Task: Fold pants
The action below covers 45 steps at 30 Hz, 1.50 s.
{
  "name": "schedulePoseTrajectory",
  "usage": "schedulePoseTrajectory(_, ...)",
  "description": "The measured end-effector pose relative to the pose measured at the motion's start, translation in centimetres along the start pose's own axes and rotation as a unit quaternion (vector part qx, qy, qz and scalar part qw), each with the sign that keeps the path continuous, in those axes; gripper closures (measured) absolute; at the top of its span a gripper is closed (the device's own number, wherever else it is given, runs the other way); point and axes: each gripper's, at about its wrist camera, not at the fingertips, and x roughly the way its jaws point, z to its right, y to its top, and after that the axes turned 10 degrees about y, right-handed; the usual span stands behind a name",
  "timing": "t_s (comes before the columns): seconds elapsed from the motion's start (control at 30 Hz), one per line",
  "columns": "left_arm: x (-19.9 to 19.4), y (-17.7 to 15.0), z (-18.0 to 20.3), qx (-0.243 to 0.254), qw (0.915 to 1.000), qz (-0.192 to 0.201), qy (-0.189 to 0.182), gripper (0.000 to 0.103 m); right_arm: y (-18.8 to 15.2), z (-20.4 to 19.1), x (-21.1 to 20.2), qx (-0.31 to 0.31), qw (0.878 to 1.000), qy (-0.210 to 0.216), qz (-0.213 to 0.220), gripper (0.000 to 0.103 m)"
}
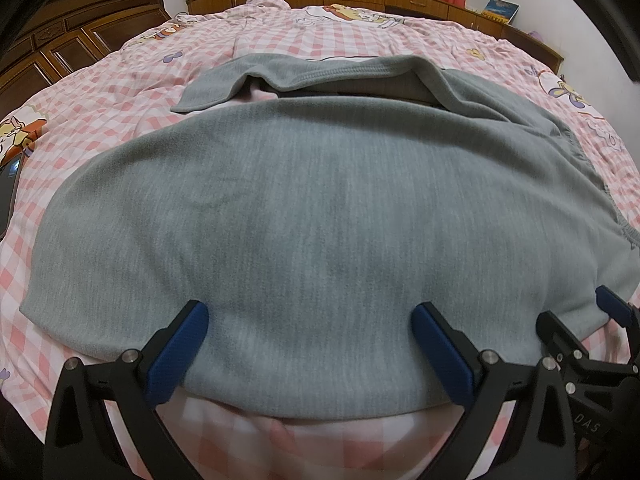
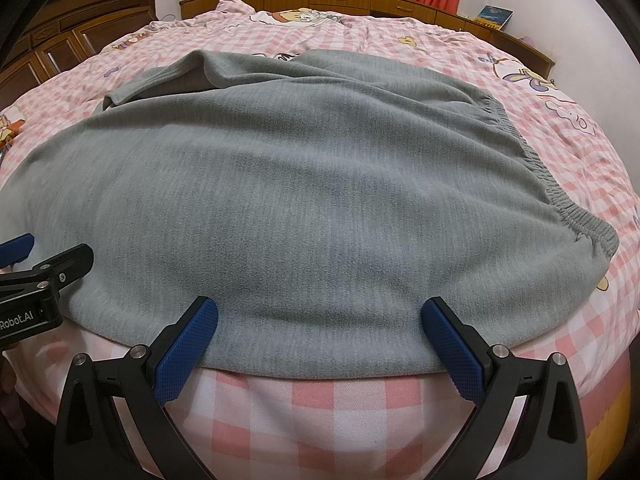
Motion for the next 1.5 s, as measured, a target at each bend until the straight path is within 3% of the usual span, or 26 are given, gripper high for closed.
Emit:
schedulePoseTrajectory(0.23,0.0,0.0,0.0,0.001,1.0,-0.001,-0.001,0.0,0.1,0.0,0.0,-0.001,1.0,0.004,-0.003,0.0)
schedulePoseTrajectory(0.37,-0.3,0.3,-0.5,0.006,0.9999,-0.011,-0.008,0.0,0.6,0.6,-0.4,-0.005,1.0,0.027,-0.016,0.0)
schedulePoseTrajectory(0.67,-1.1,1.0,-3.5,0.005,0.9995,-0.032,0.008,0.0,1.7,4.0,-1.9,0.02,0.998,0.052,-0.03,0.002)
schedulePoseTrajectory(0.9,-1.4,1.9,-9.4,-0.032,0.9974,-0.029,0.058,0.0,2.9,9.3,-3.9,0.059,0.998,0.021,-0.015,0.003)
schedulePoseTrajectory(1.17,-0.8,1.6,-16.1,-0.084,0.9887,-0.045,0.116,0.0,2.6,17.4,-5.9,0.123,0.991,-0.049,-0.003,0.003)
schedulePoseTrajectory(1.4,0.3,0.8,-19.3,-0.124,0.9819,-0.063,0.129,0.0,2.1,21.4,-5.5,0.175,0.984,-0.036,0.001,0.006)
schedulePoseTrajectory(1.5,0.9,0.5,-19.6,-0.137,0.9808,-0.074,0.116,0.0,1.9,21.8,-4.9,0.182,0.983,-0.03,-0.003,0.01)
